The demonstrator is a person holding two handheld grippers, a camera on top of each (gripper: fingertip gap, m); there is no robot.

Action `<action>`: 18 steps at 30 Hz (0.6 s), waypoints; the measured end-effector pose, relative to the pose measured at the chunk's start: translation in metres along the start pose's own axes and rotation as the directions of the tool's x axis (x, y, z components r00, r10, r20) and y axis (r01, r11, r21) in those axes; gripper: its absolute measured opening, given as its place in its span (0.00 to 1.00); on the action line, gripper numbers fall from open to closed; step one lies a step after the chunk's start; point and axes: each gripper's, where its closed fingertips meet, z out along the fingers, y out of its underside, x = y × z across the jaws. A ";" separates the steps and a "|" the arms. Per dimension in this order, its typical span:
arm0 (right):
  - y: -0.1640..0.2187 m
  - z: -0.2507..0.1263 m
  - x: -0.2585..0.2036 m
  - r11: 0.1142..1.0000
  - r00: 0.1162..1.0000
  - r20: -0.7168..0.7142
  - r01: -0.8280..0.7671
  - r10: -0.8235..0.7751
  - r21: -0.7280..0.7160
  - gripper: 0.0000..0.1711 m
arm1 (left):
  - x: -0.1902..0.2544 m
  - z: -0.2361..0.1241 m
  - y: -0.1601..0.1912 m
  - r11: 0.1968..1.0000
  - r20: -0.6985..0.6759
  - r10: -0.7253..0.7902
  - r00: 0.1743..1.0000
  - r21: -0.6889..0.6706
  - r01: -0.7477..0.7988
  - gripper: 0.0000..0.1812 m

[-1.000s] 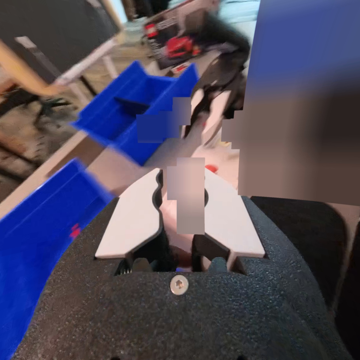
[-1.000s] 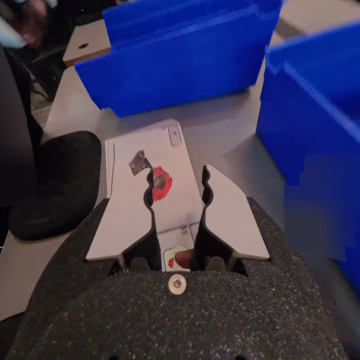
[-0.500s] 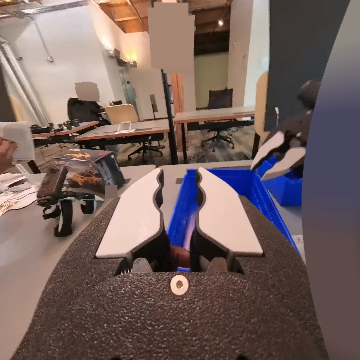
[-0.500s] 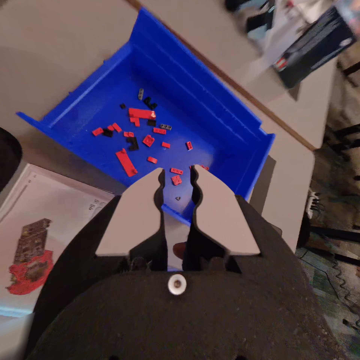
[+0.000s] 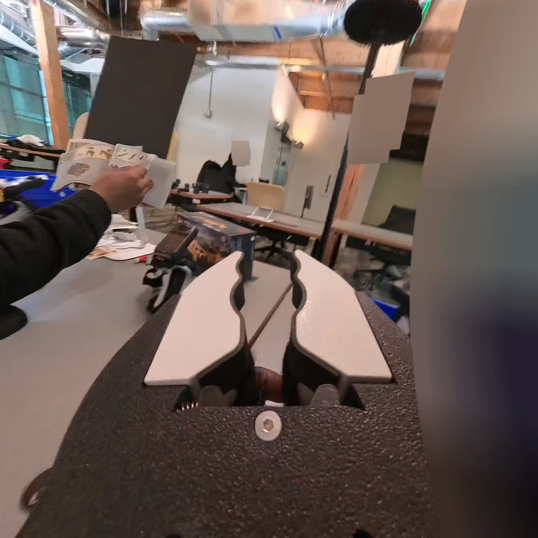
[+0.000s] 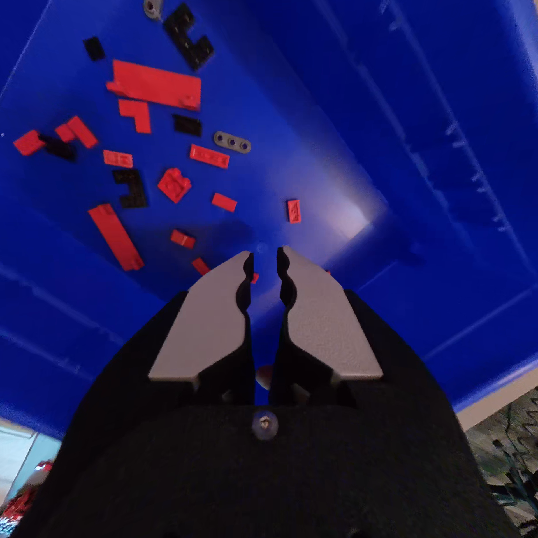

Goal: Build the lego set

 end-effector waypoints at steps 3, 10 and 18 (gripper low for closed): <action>-0.008 0.013 0.008 1.000 1.000 -0.017 0.024 -0.024 -0.016 0.10 | 0.009 -0.001 -0.005 0.997 -0.084 -0.065 0.994 0.033 0.068 0.15; -0.013 0.036 0.018 0.999 1.000 0.003 0.012 -0.012 -0.034 0.05 | 0.014 0.002 0.001 0.998 -0.116 -0.058 0.992 0.009 0.059 0.15; -0.106 -0.151 -0.037 0.306 0.767 0.641 -0.617 0.026 0.725 0.05 | 0.097 -0.010 -0.005 0.992 -0.531 0.096 0.842 0.120 -0.038 0.16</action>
